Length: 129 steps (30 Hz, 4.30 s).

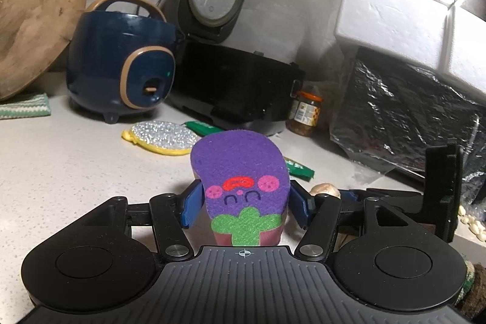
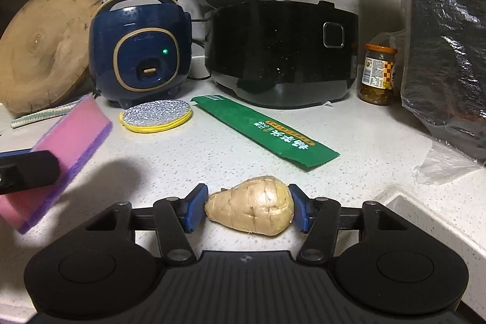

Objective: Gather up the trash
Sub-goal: 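Grasp the ginger root with the right tool while the left tool holds the sponge, then carry the sponge and ginger into the green bin and open both tools, then raise both tools out of the bin back toward the counter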

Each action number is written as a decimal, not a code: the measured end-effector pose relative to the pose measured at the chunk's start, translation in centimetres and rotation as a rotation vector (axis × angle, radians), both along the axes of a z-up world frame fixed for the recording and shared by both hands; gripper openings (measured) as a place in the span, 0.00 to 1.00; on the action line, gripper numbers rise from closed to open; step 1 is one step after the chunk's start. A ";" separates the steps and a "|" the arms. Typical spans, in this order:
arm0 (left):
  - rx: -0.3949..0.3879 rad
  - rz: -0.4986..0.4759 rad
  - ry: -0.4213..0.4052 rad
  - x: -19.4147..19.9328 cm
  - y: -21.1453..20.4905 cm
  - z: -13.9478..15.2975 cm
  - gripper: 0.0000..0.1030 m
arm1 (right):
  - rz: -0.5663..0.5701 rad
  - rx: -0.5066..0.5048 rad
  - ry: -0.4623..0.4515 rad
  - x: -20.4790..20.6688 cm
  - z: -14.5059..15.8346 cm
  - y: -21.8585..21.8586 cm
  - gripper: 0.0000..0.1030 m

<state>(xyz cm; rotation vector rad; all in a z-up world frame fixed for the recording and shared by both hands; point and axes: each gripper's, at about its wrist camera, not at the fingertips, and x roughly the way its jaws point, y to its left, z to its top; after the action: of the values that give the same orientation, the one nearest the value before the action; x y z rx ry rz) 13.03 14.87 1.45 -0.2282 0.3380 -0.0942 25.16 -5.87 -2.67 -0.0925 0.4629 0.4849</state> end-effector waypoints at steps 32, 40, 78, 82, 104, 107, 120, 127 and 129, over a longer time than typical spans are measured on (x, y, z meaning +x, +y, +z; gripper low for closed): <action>-0.177 -0.500 0.198 0.0 -11.9 -9.6 0.64 | -0.260 -0.012 0.044 -13.2 -6.7 -16.9 0.55; -0.270 -0.486 0.857 5.9 -18.5 -29.4 0.63 | -0.383 -0.031 0.330 -15.5 -16.9 -22.5 0.55; 0.235 -0.614 0.648 3.5 -23.8 -39.0 0.59 | -0.404 0.309 0.720 -9.5 -28.6 -25.0 0.69; 0.229 -0.584 0.653 3.8 -23.5 -39.2 0.59 | -0.420 0.303 0.732 -10.1 -29.4 -25.1 0.69; 0.267 -0.516 0.298 0.5 -21.2 -11.4 0.60 | -0.334 0.054 0.055 -12.7 -4.9 -22.6 0.88; 0.184 -0.524 0.267 0.1 -19.2 -4.4 0.61 | -0.264 0.073 -0.046 -12.2 0.6 -21.3 0.97; 0.060 -0.041 0.250 9.0 -0.9 5.3 0.59 | -0.069 -0.002 -0.103 -7.8 5.9 -13.9 0.97; 0.082 0.178 0.241 17.5 8.1 3.9 0.59 | -0.042 -0.002 -0.031 -2.9 4.6 -11.2 0.97; 0.068 0.194 0.276 19.9 9.2 2.9 0.59 | -0.044 0.014 -0.012 -1.3 4.3 -10.2 0.97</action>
<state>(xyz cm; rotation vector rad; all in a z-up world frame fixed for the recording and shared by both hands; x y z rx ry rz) 32.92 24.03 4.31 -0.2058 0.5909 0.1417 23.85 -16.11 1.68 -0.0714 0.4483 0.4442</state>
